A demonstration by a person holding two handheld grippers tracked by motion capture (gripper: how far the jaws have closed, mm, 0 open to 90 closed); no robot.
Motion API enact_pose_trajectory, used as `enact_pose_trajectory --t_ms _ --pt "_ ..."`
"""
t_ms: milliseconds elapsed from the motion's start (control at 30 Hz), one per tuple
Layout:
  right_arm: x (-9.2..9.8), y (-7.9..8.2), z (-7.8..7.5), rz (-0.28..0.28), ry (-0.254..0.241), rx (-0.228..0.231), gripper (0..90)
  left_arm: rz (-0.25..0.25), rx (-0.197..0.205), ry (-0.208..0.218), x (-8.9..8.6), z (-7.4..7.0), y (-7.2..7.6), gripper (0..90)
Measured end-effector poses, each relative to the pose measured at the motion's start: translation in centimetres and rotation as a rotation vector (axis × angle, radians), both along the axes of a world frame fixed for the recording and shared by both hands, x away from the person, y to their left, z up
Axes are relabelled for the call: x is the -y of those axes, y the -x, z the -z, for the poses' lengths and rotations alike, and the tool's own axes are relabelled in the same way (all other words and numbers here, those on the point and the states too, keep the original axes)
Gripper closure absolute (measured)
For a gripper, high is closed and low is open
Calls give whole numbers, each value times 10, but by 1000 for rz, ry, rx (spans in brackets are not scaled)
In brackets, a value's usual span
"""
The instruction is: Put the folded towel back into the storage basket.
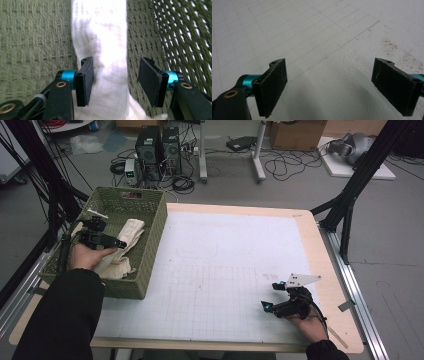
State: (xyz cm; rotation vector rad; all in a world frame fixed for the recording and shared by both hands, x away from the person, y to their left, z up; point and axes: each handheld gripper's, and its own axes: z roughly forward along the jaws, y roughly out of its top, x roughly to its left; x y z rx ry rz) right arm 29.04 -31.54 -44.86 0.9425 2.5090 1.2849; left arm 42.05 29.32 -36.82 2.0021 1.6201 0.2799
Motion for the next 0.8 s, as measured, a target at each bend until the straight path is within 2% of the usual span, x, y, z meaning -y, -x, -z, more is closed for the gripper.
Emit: enact_pose_trajectory --t_ms 67,167,233,300,367,400,433,467,533,600,633,667,700,733,800 --pt "0 0 0 -3 2 2 130 19 -32 -40 -1 -1 1 458" --pt "0 0 0 -5 5 2 130 20 -77 -53 -1 0 2 440" --pt "0 -1 0 -4 5 1 130 17 -108 -96 0 4 1 451" --pt "0 0 0 -4 5 1 130 18 -129 -115 2 8 0 541" --pt "-1 0 0 -3 6 1 130 1 -140 -131 7 12 -3 737" --pt "-1 0 0 -5 8 0 130 -15 -134 -139 9 13 -5 781" --pt "-1 0 0 -6 7 0 130 -42 -128 -127 10 14 -6 798" --pt "-1 0 0 -7 7 -1 130 -78 -112 -95 10 13 -7 801" --pt "-1 -1 0 -7 9 -5 130 -133 -57 -28 9 10 -9 801" --pt "-1 -1 0 -7 9 -5 130 -166 -3 36 11 10 -10 782" --pt "-1 -1 0 -8 10 -2 130 -164 -1 62 12 12 -11 758" --pt "-1 -1 0 -10 13 -2 130 -156 -30 86 13 17 -13 729" --pt "-2 -1 0 -13 15 -2 131 -142 -71 90 14 22 -14 684" --pt "-2 -1 1 -16 19 0 131 -126 -97 73 14 25 -14 649" --pt "-2 0 0 -17 17 2 131 -113 -102 69 13 24 -13 574"
